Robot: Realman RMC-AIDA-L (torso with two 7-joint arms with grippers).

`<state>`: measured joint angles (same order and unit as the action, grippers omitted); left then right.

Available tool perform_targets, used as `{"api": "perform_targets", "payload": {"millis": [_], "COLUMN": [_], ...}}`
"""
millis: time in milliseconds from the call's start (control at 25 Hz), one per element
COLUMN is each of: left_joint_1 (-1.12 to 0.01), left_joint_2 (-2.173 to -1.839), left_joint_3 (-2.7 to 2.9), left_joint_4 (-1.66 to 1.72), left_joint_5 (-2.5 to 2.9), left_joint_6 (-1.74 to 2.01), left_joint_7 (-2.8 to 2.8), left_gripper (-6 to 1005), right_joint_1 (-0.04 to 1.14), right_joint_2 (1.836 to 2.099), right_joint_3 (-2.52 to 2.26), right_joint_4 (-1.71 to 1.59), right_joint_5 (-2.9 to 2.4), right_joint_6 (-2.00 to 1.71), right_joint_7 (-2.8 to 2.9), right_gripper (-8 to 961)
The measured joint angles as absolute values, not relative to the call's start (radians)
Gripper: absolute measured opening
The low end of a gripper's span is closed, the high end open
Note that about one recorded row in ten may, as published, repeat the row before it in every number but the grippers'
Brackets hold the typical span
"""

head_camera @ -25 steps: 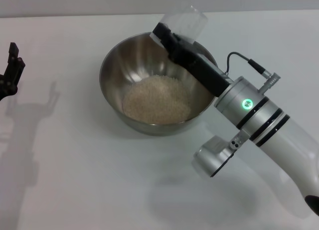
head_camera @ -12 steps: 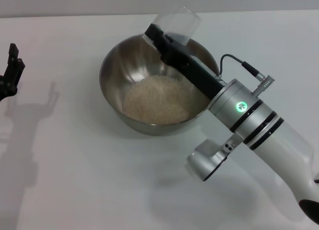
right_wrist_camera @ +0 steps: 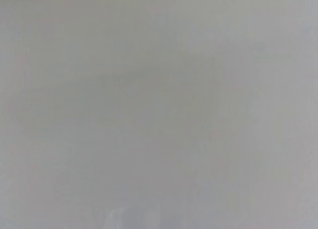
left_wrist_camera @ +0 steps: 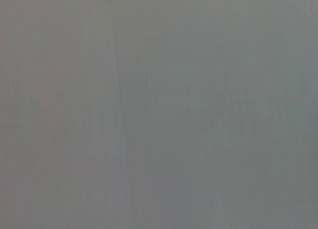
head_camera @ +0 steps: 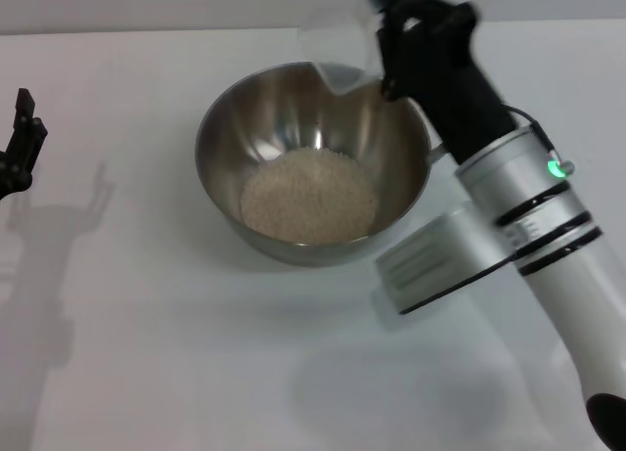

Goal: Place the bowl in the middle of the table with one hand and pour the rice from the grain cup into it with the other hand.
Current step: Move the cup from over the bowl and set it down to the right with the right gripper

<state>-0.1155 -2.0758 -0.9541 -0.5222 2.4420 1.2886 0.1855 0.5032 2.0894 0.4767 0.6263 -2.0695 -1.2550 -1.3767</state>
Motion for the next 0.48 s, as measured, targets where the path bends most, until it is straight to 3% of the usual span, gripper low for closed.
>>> {"api": "perform_targets", "payload": {"millis": [480], "left_joint_1": [-0.116], "left_joint_2": [-2.077], "left_joint_3": [-0.954], "left_joint_4": [-0.52], "left_joint_5": [2.442], "left_joint_6": [1.289], "left_joint_7": [0.186], "left_gripper": [834], "right_joint_1": [0.375], "right_joint_2": [2.084], "right_joint_3": [0.587], "right_joint_4": [0.4], "right_joint_5": [-2.053], "right_joint_6": [-1.528], "right_joint_7": [-0.285], "right_gripper": [1]}}
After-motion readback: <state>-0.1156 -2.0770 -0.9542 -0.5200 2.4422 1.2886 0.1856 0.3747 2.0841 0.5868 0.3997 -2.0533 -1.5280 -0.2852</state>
